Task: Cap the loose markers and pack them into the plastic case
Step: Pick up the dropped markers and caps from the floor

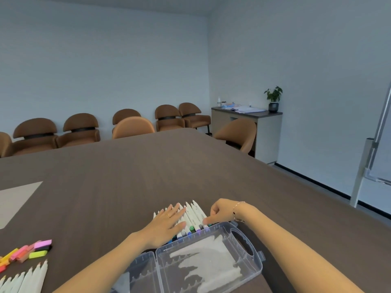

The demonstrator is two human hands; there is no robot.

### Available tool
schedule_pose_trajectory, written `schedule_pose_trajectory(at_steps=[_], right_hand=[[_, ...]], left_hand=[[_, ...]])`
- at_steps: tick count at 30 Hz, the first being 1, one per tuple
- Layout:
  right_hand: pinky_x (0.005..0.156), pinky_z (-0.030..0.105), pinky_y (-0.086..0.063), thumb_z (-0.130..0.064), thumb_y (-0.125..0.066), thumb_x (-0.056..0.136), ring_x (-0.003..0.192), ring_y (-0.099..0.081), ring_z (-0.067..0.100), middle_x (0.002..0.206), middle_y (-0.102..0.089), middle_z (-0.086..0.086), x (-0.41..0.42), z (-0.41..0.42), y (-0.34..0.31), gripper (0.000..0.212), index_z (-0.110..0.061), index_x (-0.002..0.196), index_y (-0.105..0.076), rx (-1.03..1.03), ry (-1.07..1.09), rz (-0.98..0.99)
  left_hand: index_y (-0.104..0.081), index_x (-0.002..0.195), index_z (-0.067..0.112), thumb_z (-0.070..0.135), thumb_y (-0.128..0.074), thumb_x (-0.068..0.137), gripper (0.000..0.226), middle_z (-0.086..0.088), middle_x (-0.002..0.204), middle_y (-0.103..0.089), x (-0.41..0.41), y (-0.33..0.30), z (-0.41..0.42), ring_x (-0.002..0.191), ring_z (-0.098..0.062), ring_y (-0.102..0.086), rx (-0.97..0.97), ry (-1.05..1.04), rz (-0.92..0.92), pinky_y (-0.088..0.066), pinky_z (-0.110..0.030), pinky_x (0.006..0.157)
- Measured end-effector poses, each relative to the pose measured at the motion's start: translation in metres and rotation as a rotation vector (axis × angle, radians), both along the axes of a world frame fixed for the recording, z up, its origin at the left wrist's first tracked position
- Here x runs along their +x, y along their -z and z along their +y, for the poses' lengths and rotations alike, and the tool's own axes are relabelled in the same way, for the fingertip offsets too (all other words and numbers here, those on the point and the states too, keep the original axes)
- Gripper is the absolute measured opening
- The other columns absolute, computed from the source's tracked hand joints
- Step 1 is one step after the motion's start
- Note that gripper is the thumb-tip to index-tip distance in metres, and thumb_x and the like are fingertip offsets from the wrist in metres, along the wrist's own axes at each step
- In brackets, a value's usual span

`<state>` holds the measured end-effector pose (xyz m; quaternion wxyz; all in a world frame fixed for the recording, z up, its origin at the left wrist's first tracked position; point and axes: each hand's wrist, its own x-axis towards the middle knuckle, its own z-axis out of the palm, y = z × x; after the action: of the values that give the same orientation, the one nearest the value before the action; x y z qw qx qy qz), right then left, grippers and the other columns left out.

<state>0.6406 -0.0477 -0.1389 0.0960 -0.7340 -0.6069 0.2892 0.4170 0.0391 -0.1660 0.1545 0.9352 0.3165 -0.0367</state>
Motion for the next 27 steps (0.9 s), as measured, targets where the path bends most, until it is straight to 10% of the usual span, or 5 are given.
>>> schedule_pose_trajectory(at_steps=[8,18,27], right_hand=[[0.085,0.037,-0.052,-0.048,-0.069,0.078,0.079,-0.055,0.013,0.093,-0.067,0.008,0.035,-0.067,-0.020,0.039,-0.011,0.090,-0.067,0.019,0.047,-0.104],[0.076,0.032,-0.049,-0.046,-0.058,0.088,0.073,-0.057,0.016,0.083,-0.066,0.004,0.032,-0.121,-0.019,0.030,-0.018,0.076,-0.056,0.176,0.243,0.021],[0.077,0.028,-0.048,-0.022,-0.049,0.093,0.084,-0.061,0.018,0.089,-0.066,0.001,0.145,-0.387,0.010,0.020,-0.011,0.092,-0.065,0.493,0.732,-0.128]], left_hand=[[0.002,0.151,0.030,0.057,-0.009,0.090,0.067,0.007,0.158,0.011,0.017,-0.022,-0.012,0.146,-0.015,0.012,0.062,-0.043,-0.073,0.008,-0.030,0.115],[-0.007,0.152,0.026,0.039,-0.019,0.103,0.052,0.003,0.159,-0.005,0.076,-0.061,-0.072,0.147,-0.017,-0.001,0.035,-0.040,-0.233,-0.003,-0.032,0.117],[-0.033,0.145,0.024,0.028,-0.032,0.102,0.043,0.001,0.150,-0.034,0.242,-0.044,-0.212,0.141,-0.018,-0.023,-0.064,0.306,-0.403,-0.020,-0.036,0.114]])
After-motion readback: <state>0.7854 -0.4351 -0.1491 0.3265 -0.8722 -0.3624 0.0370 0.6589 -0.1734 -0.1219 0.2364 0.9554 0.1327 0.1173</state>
